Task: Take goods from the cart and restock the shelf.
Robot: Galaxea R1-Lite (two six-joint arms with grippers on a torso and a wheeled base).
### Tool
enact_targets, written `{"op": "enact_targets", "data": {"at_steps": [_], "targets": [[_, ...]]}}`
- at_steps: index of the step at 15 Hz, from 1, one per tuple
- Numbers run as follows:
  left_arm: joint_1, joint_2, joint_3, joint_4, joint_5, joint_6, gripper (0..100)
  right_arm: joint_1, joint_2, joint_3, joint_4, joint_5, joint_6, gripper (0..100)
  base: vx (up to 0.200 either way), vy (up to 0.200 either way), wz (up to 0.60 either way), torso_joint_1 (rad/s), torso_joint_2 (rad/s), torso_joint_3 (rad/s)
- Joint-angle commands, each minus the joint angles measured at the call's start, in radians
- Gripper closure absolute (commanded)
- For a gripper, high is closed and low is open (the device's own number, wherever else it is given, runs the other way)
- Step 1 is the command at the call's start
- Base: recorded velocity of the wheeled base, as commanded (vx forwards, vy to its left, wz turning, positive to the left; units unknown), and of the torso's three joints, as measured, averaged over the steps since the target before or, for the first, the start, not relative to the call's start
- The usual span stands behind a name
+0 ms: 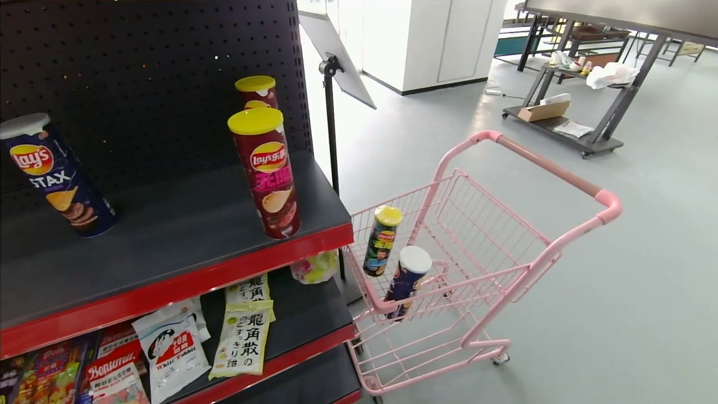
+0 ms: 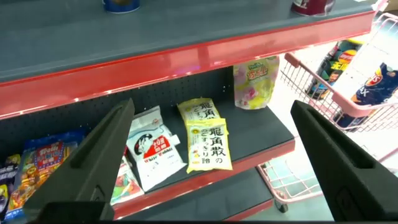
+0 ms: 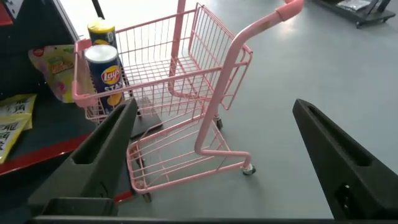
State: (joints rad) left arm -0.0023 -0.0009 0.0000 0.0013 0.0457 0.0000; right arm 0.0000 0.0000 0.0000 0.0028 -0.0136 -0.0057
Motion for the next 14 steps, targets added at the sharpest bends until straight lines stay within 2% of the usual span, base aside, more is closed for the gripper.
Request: {"op": "enact_targets", "data": {"at_steps": [1, 9, 14], "targets": [[-0.001, 0.001, 0.000, 0.000, 0.000, 0.000, 0, 0.000, 0.000, 0.000, 0.000, 0.000, 0.000, 0, 0.000, 0.000, 0.00, -0.076, 0.09, 0.085], [0.001, 0.001, 0.000, 0.000, 0.000, 0.000, 0, 0.000, 0.000, 0.000, 0.000, 0.000, 0.001, 0, 0.000, 0.000, 0.00, -0.153, 0.37, 0.215], [-0.001, 0.001, 0.000, 0.000, 0.000, -0.002, 0, 0.000, 0.000, 0.000, 0.000, 0.000, 0.001, 0, 0.000, 0.000, 0.00, -0.207, 0.54, 0.333]]}}
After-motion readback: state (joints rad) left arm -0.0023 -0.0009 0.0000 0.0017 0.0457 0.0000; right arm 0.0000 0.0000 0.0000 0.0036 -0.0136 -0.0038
